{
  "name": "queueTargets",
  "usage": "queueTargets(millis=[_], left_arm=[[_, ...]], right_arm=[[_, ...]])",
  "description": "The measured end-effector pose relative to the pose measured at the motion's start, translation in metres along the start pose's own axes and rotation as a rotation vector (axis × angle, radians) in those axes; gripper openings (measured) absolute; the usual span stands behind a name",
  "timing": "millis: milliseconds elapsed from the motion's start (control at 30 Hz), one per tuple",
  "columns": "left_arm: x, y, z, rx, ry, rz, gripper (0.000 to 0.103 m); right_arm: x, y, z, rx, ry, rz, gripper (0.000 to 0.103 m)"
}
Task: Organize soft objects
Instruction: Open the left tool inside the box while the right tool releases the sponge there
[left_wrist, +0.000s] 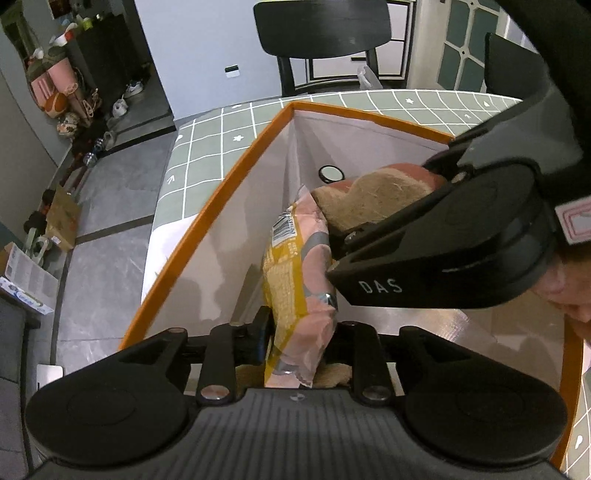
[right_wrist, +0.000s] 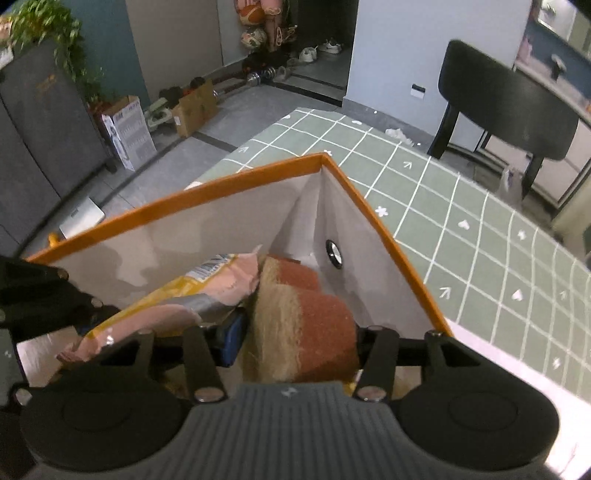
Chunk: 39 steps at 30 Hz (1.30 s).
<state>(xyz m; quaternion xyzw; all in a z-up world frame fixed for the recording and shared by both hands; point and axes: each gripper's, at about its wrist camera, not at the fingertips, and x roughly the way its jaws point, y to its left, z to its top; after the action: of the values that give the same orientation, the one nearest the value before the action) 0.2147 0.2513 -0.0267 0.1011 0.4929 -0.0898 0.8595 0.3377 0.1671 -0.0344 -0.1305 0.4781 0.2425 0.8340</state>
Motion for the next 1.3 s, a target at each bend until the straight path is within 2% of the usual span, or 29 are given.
queueTargets(millis=[133,233,467,633,800,1300], left_arm=[[-0.002,-0.005,0.000,0.012,-0.008,-0.007,0.033],[-0.006,-0.008,0.000,0.018,-0.014,-0.015,0.036],[-0.018,-0.013,0.000,0.018,-0.026,-0.033,0.038],[-0.033,-0.011,-0.001,-0.004,-0.041,-0.088,0.040],[-0.053,-0.008,0.001,-0.067,-0.082,-0.156,0.043],[-0.098,-0.041,-0.004,-0.008,-0.150,-0.126,0.046]], right_arm=[[-0.008,-0.004,0.000,-0.007,-0.014,-0.022,0.057],[-0.018,-0.012,0.000,0.007,-0.036,-0.039,0.064],[-0.040,-0.026,-0.004,0.045,-0.061,-0.016,0.064],[-0.057,-0.027,-0.010,0.045,-0.078,-0.024,0.064],[-0.080,-0.029,-0.018,0.051,-0.103,-0.020,0.064],[-0.149,-0.047,-0.073,0.042,-0.139,-0.038,0.064]])
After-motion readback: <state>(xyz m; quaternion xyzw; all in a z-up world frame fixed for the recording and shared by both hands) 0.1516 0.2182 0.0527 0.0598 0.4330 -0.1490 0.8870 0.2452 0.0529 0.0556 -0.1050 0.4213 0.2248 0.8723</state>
